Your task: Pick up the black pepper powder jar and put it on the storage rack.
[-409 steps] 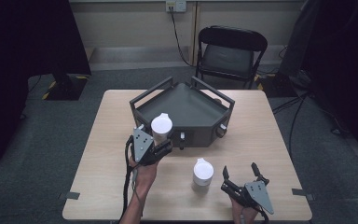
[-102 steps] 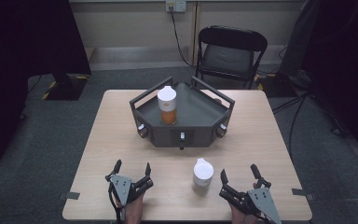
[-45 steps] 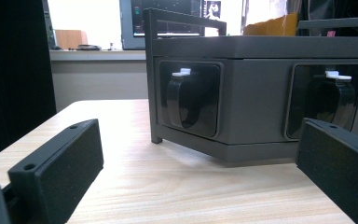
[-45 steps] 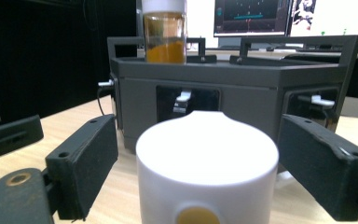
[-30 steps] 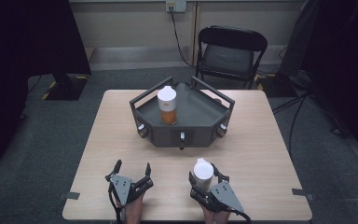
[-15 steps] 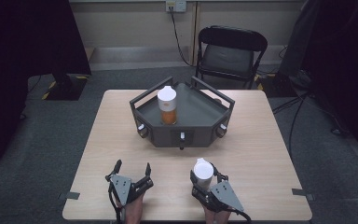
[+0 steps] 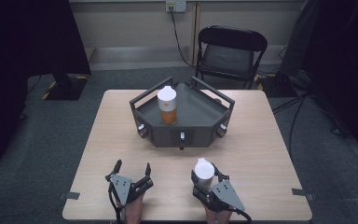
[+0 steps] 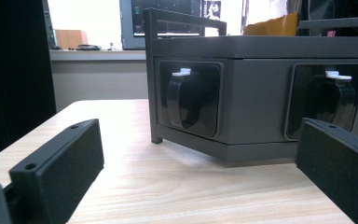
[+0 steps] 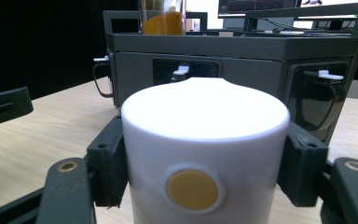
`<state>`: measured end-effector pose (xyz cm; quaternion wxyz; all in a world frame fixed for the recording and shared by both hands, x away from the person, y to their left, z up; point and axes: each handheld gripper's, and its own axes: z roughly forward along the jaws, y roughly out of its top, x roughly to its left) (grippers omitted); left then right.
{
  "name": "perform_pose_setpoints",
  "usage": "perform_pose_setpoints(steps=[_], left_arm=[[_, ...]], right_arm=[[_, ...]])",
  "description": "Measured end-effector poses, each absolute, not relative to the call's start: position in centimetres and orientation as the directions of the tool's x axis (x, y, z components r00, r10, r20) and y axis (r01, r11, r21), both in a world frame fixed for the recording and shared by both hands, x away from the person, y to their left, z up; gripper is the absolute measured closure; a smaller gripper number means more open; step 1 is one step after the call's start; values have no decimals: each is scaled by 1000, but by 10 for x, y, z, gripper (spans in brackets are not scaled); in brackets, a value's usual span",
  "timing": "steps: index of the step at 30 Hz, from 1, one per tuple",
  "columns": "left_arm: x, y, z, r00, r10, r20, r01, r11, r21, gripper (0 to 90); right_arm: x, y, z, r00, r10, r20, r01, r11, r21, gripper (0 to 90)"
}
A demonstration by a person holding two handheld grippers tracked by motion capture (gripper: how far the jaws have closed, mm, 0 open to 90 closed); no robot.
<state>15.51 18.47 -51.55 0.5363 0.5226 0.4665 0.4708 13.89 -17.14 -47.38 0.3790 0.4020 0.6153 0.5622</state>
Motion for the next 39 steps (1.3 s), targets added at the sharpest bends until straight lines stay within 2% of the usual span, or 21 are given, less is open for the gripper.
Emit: perform_pose_setpoints(steps=[39], left_arm=[[155,185,-516,122,993,-8,-17,10,1000,6]], right_arm=[[157,-177,-436,-446,895,-6,72,43,997,299]])
